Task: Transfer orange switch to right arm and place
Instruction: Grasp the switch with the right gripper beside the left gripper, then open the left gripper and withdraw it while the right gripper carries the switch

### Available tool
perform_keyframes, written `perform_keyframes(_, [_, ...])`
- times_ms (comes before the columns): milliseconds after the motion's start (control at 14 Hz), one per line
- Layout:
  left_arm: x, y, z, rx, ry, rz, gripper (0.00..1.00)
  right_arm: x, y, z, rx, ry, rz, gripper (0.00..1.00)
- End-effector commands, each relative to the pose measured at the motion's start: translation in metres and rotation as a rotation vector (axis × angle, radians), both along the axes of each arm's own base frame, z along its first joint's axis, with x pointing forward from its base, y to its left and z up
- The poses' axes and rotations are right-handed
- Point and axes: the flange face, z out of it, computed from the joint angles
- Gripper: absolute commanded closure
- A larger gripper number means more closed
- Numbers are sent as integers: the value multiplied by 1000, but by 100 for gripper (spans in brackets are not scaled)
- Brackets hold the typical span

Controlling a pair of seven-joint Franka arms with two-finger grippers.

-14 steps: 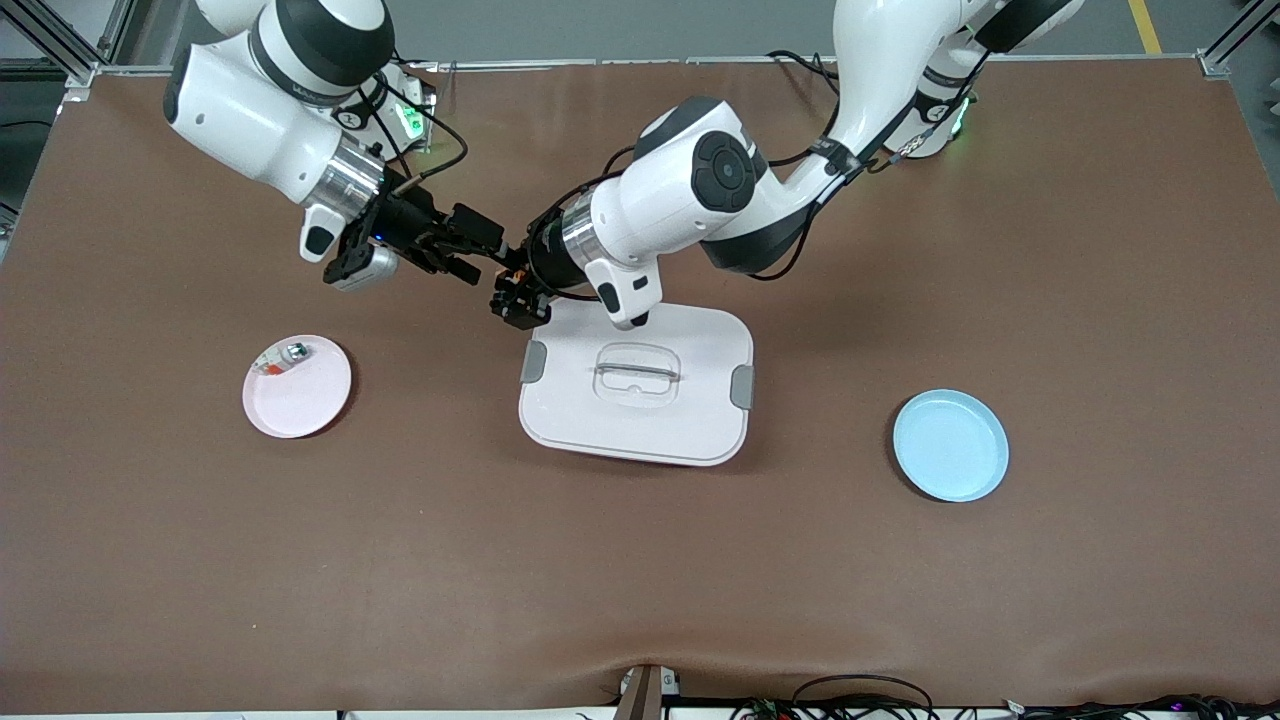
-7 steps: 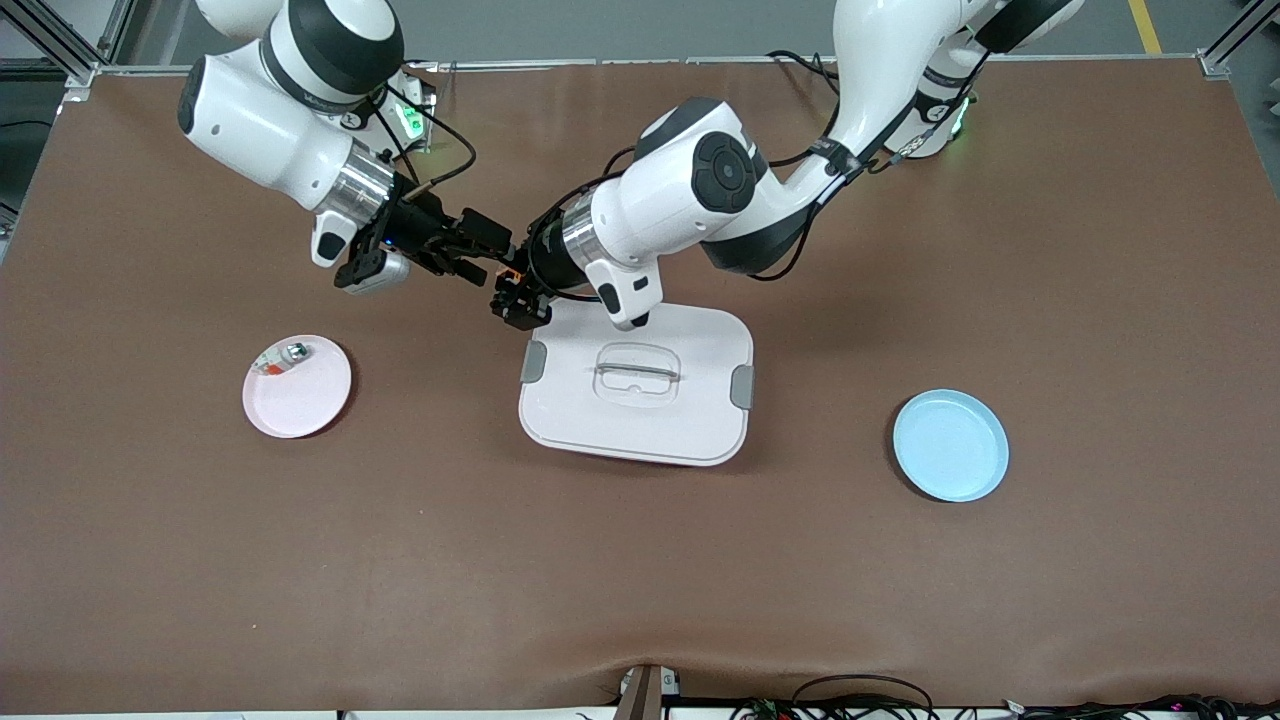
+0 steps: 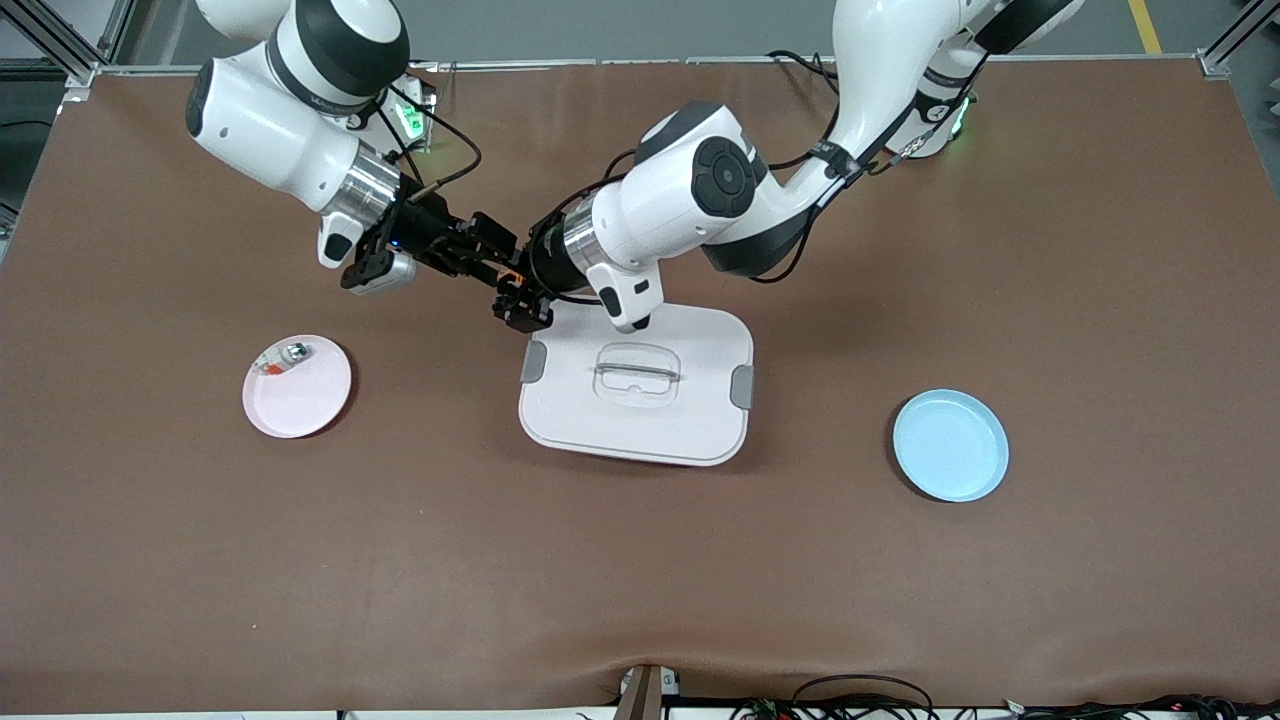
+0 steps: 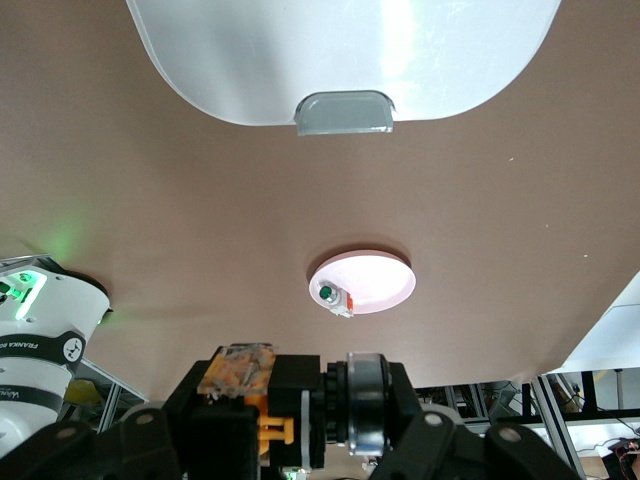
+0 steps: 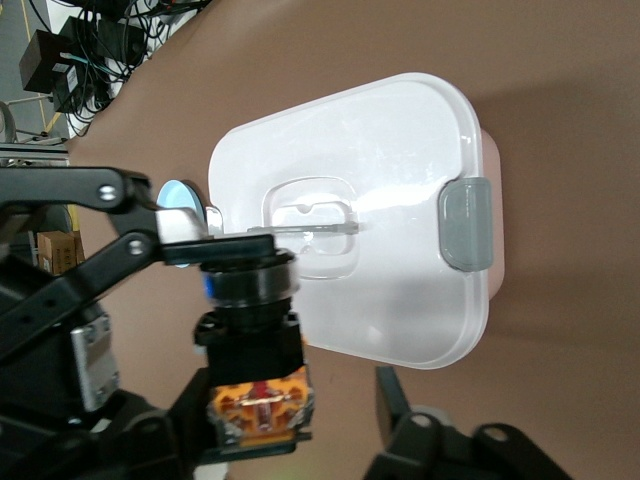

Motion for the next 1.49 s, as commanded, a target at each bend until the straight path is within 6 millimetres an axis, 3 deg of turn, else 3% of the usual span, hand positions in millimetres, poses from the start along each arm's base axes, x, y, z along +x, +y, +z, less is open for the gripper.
perform_keyframes(0, [3, -3, 6, -23, -5, 5, 100, -4, 1, -2, 16, -1, 0, 82])
perform_keyframes(142, [3, -3, 6, -23, -5, 5, 98, -4, 1, -2, 16, -1, 0, 91])
perform_keyframes(214, [2, -3, 7, -24, -7, 5, 69, -3, 1, -2, 16, -3, 0, 98])
perform_keyframes(285, [3, -2, 7, -20, -13, 4, 7, -3, 1, -2, 16, -2, 1, 100])
perform_keyframes(356, [2, -3, 9, -20, -40, -20, 0, -3, 2, -1, 18, 0, 2, 100])
perform_keyframes(712, [13, 9, 14, -10, -59, -11, 0, -1, 3, 3, -12, -56, 73, 100])
perform_keyframes(1068, [43, 53, 38, 78, -168, 0, 0, 7, -13, -8, -170, -206, 296, 100])
perform_keyframes(1210, [57, 79, 59, 121, -251, -33, 0, 12, -23, -15, -231, -223, 363, 100])
perform_keyframes(1424, [74, 121, 79, 233, -368, -133, 0, 21, -59, -23, -290, -261, 510, 100])
